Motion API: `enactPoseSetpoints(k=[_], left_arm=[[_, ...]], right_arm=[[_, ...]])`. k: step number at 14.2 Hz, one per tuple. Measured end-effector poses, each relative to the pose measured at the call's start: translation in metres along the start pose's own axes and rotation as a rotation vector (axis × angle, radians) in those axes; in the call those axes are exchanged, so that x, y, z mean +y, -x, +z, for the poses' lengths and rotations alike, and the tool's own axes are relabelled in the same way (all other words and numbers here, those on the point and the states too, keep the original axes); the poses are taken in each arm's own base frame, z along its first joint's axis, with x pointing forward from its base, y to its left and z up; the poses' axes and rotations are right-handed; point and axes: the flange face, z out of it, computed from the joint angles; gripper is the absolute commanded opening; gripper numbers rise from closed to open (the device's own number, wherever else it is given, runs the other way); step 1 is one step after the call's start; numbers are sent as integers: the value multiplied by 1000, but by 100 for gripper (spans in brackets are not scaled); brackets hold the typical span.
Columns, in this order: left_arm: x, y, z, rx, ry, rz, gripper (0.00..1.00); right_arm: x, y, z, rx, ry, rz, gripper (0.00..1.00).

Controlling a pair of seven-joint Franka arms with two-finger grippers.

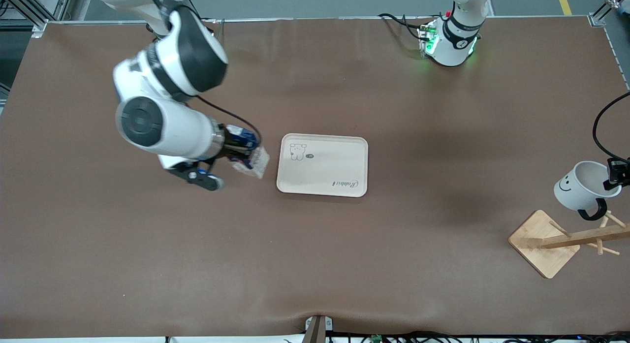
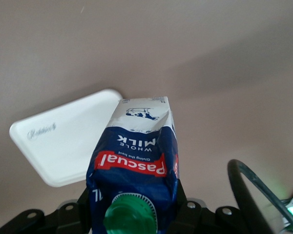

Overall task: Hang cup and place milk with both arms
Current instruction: 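Lift the milk carton off the tray with the right gripper, then hang the mug handle on the stand peg with the left gripper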

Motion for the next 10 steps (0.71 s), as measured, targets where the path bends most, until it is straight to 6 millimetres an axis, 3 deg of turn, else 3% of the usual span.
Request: enactPoseSetpoints(k=[3, 6, 8, 10], left_arm=[[-10, 3, 7, -1, 19, -2, 0], [-24, 9, 8, 0, 24, 11, 0], [-26, 10, 7, 2, 25, 7, 0], [-30, 11, 8, 6, 31, 10, 0]], right_arm=[[69, -31, -29, 32, 12, 42, 0], [162, -64, -40, 25, 15, -24, 0], [230, -86, -41, 3, -11, -60, 0], [279, -101, -32, -27, -27, -73, 0]])
